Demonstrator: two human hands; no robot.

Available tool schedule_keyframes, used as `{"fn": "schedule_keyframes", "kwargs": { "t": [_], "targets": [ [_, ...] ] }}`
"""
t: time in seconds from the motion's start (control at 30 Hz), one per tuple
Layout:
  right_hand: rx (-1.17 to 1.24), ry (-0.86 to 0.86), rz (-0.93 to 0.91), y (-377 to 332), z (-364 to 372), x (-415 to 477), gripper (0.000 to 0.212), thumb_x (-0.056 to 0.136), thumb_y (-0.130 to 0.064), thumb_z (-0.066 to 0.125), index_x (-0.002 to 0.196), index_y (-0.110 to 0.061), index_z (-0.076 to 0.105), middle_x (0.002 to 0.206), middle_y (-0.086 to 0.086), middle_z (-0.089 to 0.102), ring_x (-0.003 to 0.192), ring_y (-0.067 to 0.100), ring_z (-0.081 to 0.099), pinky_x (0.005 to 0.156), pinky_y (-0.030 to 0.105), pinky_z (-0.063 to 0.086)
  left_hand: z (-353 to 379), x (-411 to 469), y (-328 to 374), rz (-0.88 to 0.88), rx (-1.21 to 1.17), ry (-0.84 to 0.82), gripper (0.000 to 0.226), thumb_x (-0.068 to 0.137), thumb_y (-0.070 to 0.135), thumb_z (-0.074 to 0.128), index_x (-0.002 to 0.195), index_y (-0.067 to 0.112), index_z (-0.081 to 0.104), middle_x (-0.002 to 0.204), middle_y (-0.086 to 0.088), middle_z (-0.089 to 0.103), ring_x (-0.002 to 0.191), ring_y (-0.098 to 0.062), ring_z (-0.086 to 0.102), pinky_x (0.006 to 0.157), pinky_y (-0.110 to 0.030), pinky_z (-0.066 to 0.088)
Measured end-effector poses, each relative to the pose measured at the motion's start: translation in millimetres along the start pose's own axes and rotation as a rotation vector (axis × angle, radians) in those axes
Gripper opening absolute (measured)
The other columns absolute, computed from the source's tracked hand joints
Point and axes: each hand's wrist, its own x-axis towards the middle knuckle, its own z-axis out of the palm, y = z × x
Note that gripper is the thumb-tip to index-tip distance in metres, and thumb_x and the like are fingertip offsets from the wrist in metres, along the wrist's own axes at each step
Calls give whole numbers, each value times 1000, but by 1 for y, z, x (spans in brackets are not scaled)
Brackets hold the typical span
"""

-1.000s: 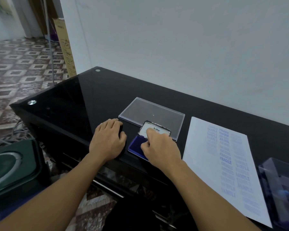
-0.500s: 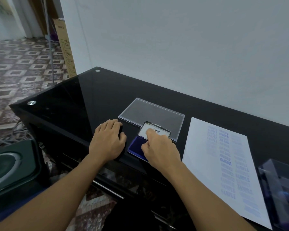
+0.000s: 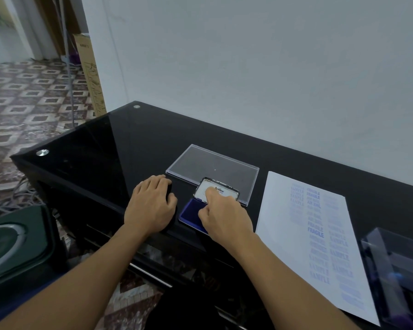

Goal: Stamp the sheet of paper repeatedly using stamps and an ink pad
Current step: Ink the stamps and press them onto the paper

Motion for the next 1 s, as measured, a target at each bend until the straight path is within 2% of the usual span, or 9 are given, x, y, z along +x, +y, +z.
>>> {"fn": "schedule_keyframes", "kwargs": {
  "t": [0.17,0.33,0.4,0.5,0.67,0.77,0.87,0.93,1.0],
  "targets": [
    [-6,-5,11,1,-1,7,14,99,-21,45,90,-22,34,85,4,54,74,25,48,63,34,41,-2,-1,1,6,0,-1,43,97,36,42,136,19,50,147,0,46,139,-18,37,119,-43,26],
    [31,-38,28,2,1,13,12,97,-24,47,90,-24,38,100,7,67,80,24,55,66,36,49,-2,-2,1,15,4,-2,44,98,37,40,137,19,49,147,0,46,140,-18,36,119,-42,26],
    [41,-28,29,3,1,11,12,97,-24,47,89,-24,38,99,8,67,80,25,57,67,38,51,-3,-2,1,13,3,-10,44,99,37,41,138,18,48,147,0,45,140,-18,36,119,-42,26],
    [25,-19,10,5,1,6,15,99,-24,45,87,-23,35,89,6,61,75,26,54,62,36,45,-5,0,1,0,-35,-34,44,97,36,43,137,18,49,146,-1,47,139,-18,38,119,-42,26],
    [50,42,11,11,-2,-9,13,100,-31,44,90,-24,42,102,5,70,86,22,64,68,38,57,-18,9,7,-95,-242,-85,38,92,26,57,127,13,59,136,-4,56,128,-21,47,112,-40,34],
    [76,63,50,21,-7,-18,14,101,-32,47,89,-26,41,107,2,69,84,16,61,62,30,54,-23,8,20,-123,-281,-74,32,91,24,57,120,13,64,125,-5,62,116,-21,56,105,-45,42],
    [95,95,61,37,-18,-29,18,101,-30,49,87,-25,39,94,-4,65,71,10,54,51,22,40,-25,3,39,-102,-329,-88,31,91,26,55,119,15,63,123,-3,61,109,-20,57,98,-43,48],
    [99,121,96,49,-26,-38,18,100,-29,50,86,-22,41,79,-7,58,65,10,52,50,26,38,-26,-1,55,-36,-357,-101,29,92,28,54,117,18,62,121,1,61,107,-16,56,94,-40,50],
    [98,143,154,63,-33,-46,19,98,-29,51,83,-19,44,73,-2,56,63,15,52,52,31,40,-27,-6,73,44,-360,-110,29,94,28,51,120,19,59,125,6,58,113,-14,51,98,-38,47]
  ]
}}
